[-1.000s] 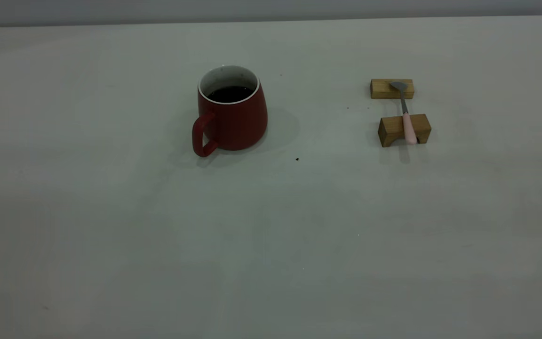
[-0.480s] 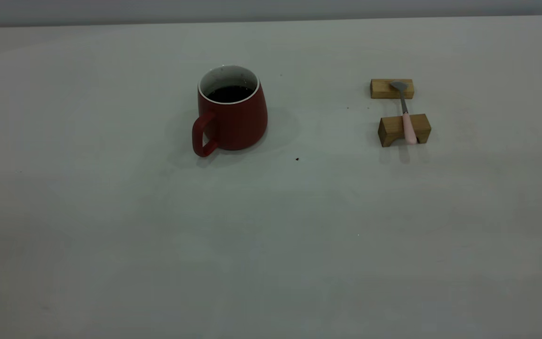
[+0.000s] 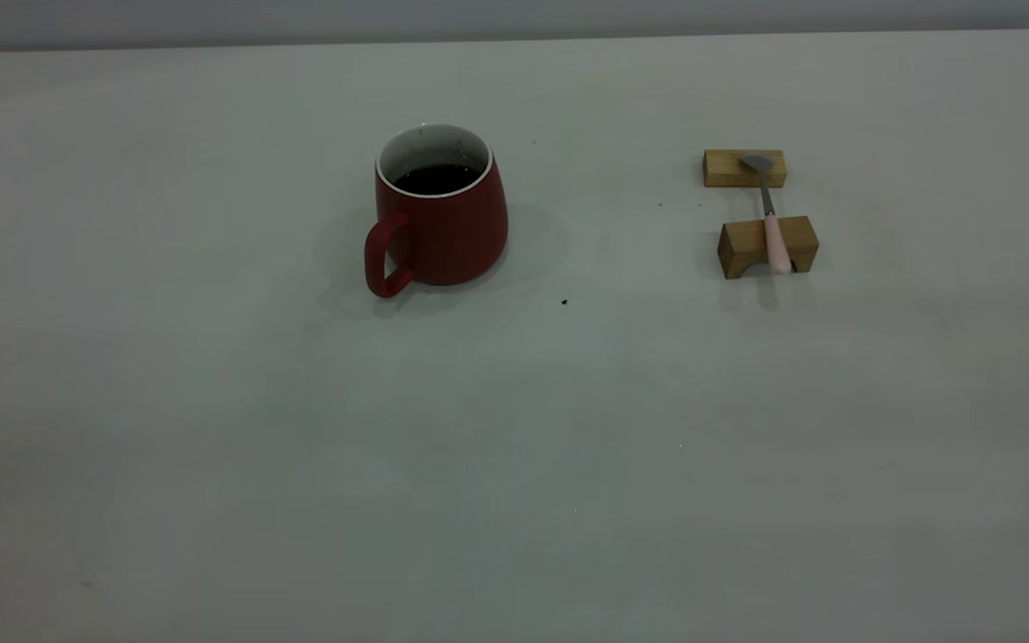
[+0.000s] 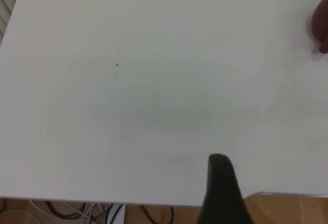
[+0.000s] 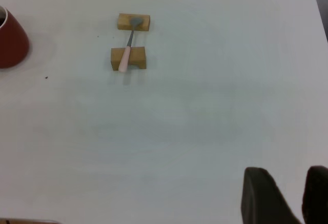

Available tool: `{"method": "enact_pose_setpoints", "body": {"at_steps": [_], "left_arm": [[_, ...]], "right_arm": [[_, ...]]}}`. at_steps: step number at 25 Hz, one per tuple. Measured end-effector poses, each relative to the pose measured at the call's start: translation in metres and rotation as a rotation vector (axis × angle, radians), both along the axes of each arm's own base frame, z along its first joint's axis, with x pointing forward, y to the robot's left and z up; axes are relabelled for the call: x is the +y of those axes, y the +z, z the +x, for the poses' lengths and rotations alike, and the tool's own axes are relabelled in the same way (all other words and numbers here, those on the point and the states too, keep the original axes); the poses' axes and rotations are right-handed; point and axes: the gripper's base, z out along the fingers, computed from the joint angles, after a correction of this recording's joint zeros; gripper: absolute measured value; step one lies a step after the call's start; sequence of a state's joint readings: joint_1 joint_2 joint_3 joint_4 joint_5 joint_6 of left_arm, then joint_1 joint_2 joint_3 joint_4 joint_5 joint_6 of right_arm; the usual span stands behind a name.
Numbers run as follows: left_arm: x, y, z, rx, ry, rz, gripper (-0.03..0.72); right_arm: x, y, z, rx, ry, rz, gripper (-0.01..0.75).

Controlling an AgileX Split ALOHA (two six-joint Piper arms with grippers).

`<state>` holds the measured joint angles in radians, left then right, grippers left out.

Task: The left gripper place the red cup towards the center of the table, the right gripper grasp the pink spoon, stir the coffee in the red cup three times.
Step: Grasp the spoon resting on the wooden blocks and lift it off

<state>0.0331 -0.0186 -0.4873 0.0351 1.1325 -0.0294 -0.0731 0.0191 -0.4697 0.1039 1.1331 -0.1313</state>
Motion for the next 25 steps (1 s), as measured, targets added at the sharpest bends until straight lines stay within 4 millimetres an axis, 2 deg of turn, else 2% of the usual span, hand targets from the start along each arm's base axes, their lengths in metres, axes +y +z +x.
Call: {"method": "enact_pose_setpoints", "body": {"at_steps": [7, 13, 15, 17, 19, 21, 23, 25], "left_arm": [[0.000, 0.000, 0.000, 0.000, 0.000, 0.000, 0.573], [0.000, 0.000, 0.000, 0.000, 0.000, 0.000, 0.573], [0.000, 0.000, 0.000, 0.000, 0.000, 0.000, 0.573], [0.000, 0.000, 0.000, 0.000, 0.000, 0.000, 0.573], [0.000, 0.000, 0.000, 0.000, 0.000, 0.000, 0.573], [0.000, 0.000, 0.000, 0.000, 0.000, 0.000, 0.573], [0.000, 0.000, 0.000, 0.000, 0.000, 0.000, 0.573], [0.000, 0.000, 0.000, 0.000, -0.001, 0.001, 0.573]], "right_arm": [[0.000, 0.000, 0.000, 0.000, 0.002, 0.003, 0.238], [0.005, 0.002, 0.000, -0.018, 0.022, 0.073, 0.238], [0.008, 0.012, 0.000, -0.047, 0.038, 0.091, 0.241], [0.007, 0.032, 0.004, -0.082, 0.041, 0.092, 0.253], [0.006, 0.055, 0.018, -0.067, 0.037, 0.087, 0.283], [0.003, 0.071, 0.041, 0.001, 0.029, 0.080, 0.329], [0.001, 0.079, 0.074, 0.100, 0.026, 0.083, 0.396], [-0.001, 0.077, 0.108, 0.184, 0.027, 0.093, 0.466]]}}
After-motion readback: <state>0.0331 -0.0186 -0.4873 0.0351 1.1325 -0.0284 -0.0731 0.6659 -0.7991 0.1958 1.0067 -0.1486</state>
